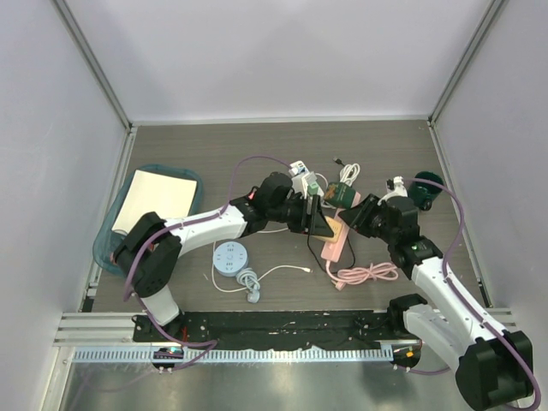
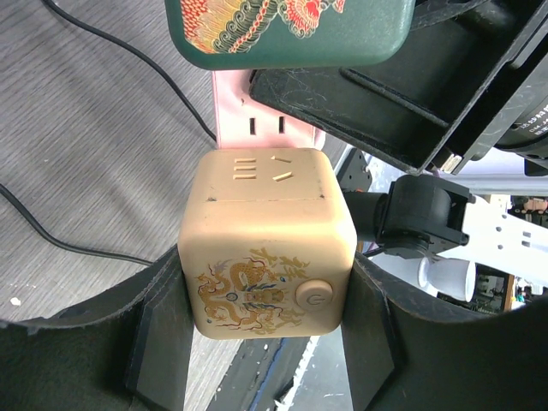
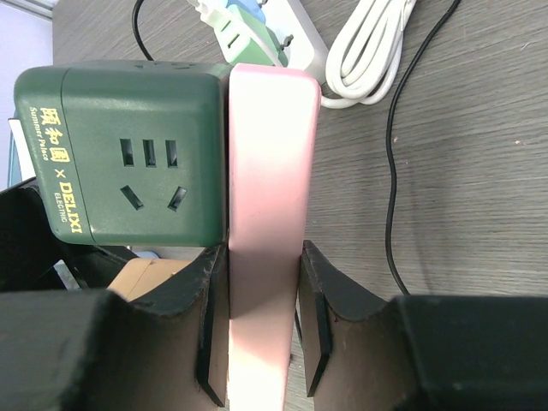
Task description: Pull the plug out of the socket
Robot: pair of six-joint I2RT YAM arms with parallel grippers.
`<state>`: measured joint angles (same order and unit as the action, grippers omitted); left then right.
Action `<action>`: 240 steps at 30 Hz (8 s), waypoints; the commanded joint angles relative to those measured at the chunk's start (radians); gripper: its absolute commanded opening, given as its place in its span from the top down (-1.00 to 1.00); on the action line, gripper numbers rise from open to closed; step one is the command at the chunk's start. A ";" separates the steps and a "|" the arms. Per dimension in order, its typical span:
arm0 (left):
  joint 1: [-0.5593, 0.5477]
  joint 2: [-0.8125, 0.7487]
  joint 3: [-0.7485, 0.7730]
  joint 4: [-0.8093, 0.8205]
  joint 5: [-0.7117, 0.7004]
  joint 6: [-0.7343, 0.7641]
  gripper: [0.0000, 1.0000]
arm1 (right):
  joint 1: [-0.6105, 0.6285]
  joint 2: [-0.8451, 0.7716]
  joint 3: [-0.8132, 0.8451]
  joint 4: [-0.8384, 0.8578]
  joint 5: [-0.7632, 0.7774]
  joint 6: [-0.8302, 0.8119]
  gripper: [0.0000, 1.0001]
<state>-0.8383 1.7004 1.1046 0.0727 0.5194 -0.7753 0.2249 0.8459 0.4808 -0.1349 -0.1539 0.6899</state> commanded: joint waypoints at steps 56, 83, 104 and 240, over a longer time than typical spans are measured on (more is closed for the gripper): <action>0.539 0.335 0.549 -0.479 -0.003 0.254 0.78 | 0.111 -0.025 -0.004 -0.160 0.490 -0.167 0.98; 0.591 0.423 0.699 -0.686 -0.195 0.301 -0.99 | 0.111 -0.045 -0.010 -0.161 0.499 -0.165 0.98; 0.556 0.138 0.573 -0.763 -0.280 0.283 -0.99 | 0.111 -0.108 -0.013 -0.132 0.357 -0.190 0.98; 0.237 -0.134 0.136 -0.338 0.094 0.056 1.00 | 0.145 0.018 -0.105 -0.138 0.502 0.000 0.98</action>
<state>-0.6949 1.6962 1.2415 -0.1493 0.5598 -0.7528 0.4507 0.8513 0.4198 -0.0223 -0.0711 0.6765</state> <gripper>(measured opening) 0.623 0.361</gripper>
